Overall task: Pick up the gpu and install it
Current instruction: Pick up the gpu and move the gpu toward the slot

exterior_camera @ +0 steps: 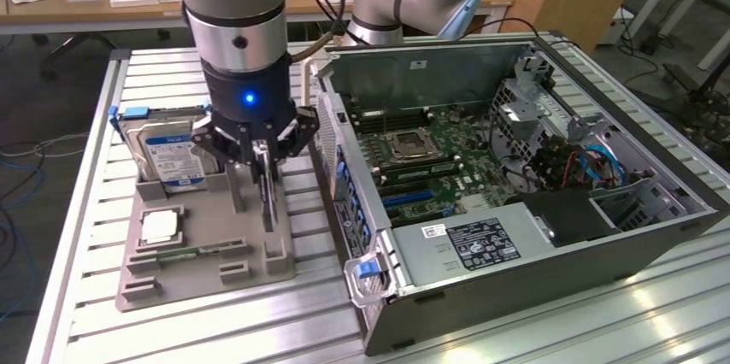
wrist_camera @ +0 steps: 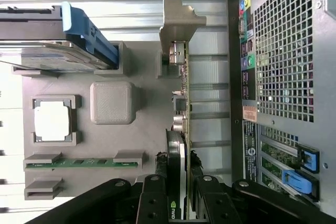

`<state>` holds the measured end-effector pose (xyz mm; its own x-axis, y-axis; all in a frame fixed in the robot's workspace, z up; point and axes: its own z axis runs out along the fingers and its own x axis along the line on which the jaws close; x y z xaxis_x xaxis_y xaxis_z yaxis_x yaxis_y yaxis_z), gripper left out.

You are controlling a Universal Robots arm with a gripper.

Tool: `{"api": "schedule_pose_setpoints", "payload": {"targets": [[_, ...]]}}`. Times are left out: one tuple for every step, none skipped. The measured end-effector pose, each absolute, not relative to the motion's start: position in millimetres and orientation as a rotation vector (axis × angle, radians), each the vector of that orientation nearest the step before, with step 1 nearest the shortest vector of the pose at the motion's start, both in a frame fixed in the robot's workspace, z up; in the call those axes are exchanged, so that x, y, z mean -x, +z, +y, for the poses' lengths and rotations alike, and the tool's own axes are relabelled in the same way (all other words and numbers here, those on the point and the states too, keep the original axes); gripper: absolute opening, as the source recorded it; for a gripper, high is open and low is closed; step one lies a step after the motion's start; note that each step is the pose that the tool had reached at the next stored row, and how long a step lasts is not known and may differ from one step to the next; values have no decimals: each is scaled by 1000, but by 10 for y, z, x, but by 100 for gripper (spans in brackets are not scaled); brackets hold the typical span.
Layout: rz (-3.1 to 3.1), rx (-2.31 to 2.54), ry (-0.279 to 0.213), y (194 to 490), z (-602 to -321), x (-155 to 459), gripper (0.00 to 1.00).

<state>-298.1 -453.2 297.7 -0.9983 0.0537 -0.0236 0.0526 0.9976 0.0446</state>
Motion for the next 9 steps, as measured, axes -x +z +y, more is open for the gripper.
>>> {"api": "schedule_pose_setpoints", "payload": {"targets": [[3115, -83, 69, 2999, -4532, 2981, 27], [3115, -83, 69, 3022, -4532, 2981, 27], [3115, -83, 68, 3049, -4532, 2980, 27], [3115, -83, 69, 3074, -4532, 2980, 27], [3115, -83, 68, 3100, -4532, 2981, 27], [3115, -83, 68, 3125, -4532, 2981, 27], [3115, -83, 68, 3145, -4532, 2981, 27], [3115, -83, 68, 3161, -4532, 2980, 27], [3115, -83, 68, 3175, -4532, 2980, 27]]}}
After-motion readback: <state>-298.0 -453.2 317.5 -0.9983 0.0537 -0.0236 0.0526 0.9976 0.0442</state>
